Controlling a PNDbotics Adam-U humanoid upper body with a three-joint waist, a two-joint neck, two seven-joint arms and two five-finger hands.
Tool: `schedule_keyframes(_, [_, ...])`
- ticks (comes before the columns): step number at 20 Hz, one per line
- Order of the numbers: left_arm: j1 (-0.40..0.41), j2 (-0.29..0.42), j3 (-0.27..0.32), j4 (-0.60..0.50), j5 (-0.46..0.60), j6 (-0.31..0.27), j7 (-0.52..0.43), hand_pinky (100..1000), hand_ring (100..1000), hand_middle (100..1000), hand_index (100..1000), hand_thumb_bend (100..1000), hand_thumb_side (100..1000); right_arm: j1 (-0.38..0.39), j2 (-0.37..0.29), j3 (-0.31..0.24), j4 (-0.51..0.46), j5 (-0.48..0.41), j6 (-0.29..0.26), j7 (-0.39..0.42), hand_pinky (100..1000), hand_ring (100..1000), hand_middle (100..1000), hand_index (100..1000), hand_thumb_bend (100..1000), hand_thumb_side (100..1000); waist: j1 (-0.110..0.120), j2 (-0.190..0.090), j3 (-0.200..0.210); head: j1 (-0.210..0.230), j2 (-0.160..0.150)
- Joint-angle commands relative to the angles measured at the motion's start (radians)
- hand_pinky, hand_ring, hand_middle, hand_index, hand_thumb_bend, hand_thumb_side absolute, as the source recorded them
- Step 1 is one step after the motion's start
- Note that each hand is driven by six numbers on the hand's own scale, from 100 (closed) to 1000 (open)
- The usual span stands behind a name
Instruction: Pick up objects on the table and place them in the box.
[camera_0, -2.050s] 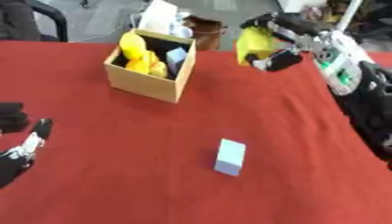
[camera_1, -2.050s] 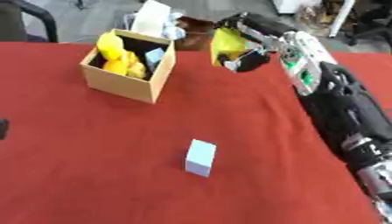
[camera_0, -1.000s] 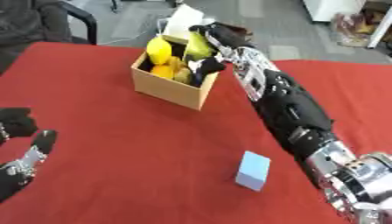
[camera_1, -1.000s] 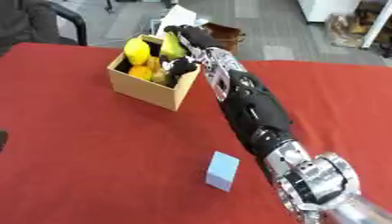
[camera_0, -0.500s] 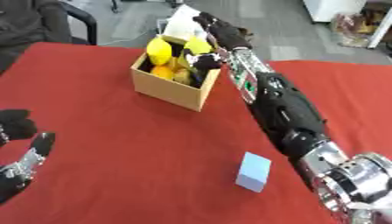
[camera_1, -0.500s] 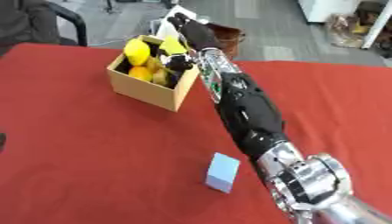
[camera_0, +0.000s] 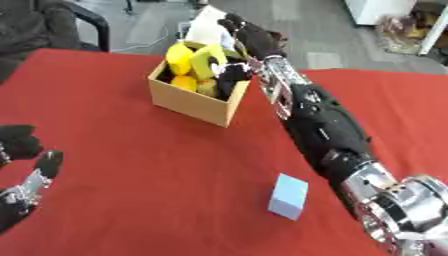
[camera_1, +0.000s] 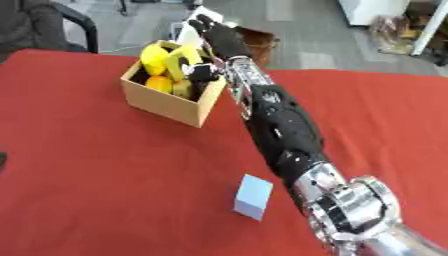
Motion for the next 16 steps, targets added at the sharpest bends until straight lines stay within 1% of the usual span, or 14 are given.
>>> schedule_keyframes(1, [-0.01, 0.008, 0.002, -0.02, 0.004, 0.0, -0.002, 656, 603, 550, 703, 530, 411, -0.029, -0.012, 0.003, -0.015, 0.003, -0.005, -0.002, 884, 908, 977, 978, 240, 500, 0.004, -0.004, -0.001, 0.0, -0.009])
schedule_keyframes(2, [-0.01, 0.008, 0.002, -0.02, 0.004, 0.0, -0.002, 656, 603, 550, 703, 530, 411, -0.029, -0.012, 0.004, -0.015, 0.003, -0.006, -0.001, 884, 908, 977, 978, 240, 500, 0.004, -0.004, -0.001, 0.0, -0.009])
schedule_keyframes(3, [-0.006, 0.006, 0.007, -0.019, 0.001, 0.003, 0.001, 654, 603, 549, 700, 524, 405, -0.028, -0.017, 0.009, -0.02, 0.005, -0.009, 0.002, 817, 822, 883, 969, 142, 238, -0.001, -0.009, -0.006, -0.001, -0.001])
schedule_keyframes(4, [0.005, 0.012, 0.023, -0.016, -0.007, 0.008, 0.011, 654, 603, 549, 700, 524, 405, -0.019, -0.033, 0.025, -0.036, 0.009, -0.019, 0.011, 817, 822, 883, 969, 142, 238, -0.012, -0.025, -0.022, 0.006, 0.017])
schedule_keyframes(5, [0.021, 0.02, 0.041, -0.011, -0.013, 0.011, 0.024, 653, 602, 548, 699, 524, 404, -0.003, -0.054, 0.046, -0.058, 0.002, -0.032, 0.021, 818, 822, 884, 970, 144, 246, -0.015, -0.045, -0.043, 0.014, 0.037])
schedule_keyframes(6, [0.032, 0.026, 0.052, -0.007, -0.016, 0.011, 0.037, 653, 602, 548, 699, 524, 404, 0.014, -0.077, 0.069, -0.08, -0.008, -0.046, 0.026, 818, 822, 884, 970, 145, 246, -0.014, -0.056, -0.066, 0.024, 0.049])
schedule_keyframes(8, [0.046, 0.034, 0.066, -0.001, -0.02, 0.01, 0.061, 653, 603, 548, 700, 523, 405, 0.038, -0.112, 0.122, -0.134, -0.039, -0.079, 0.023, 818, 823, 886, 971, 145, 248, -0.008, -0.063, -0.119, 0.052, 0.054])
schedule_keyframes(11, [0.063, 0.042, 0.088, 0.004, -0.028, 0.01, 0.089, 653, 603, 549, 700, 523, 405, 0.059, -0.127, 0.21, -0.222, -0.092, -0.133, 0.03, 815, 821, 883, 970, 130, 262, 0.004, -0.065, -0.204, 0.102, 0.053])
schedule_keyframes(13, [0.069, 0.045, 0.095, 0.005, -0.031, 0.011, 0.1, 653, 604, 549, 700, 524, 405, 0.08, -0.147, 0.269, -0.281, -0.128, -0.169, 0.033, 814, 820, 881, 969, 124, 274, 0.008, -0.066, -0.228, 0.118, 0.052])
schedule_keyframes(16, [0.073, 0.047, 0.1, 0.008, -0.033, 0.013, 0.108, 652, 604, 548, 700, 523, 405, 0.123, -0.192, 0.358, -0.37, -0.183, -0.224, 0.029, 811, 818, 876, 969, 108, 293, 0.011, -0.066, -0.244, 0.127, 0.053])
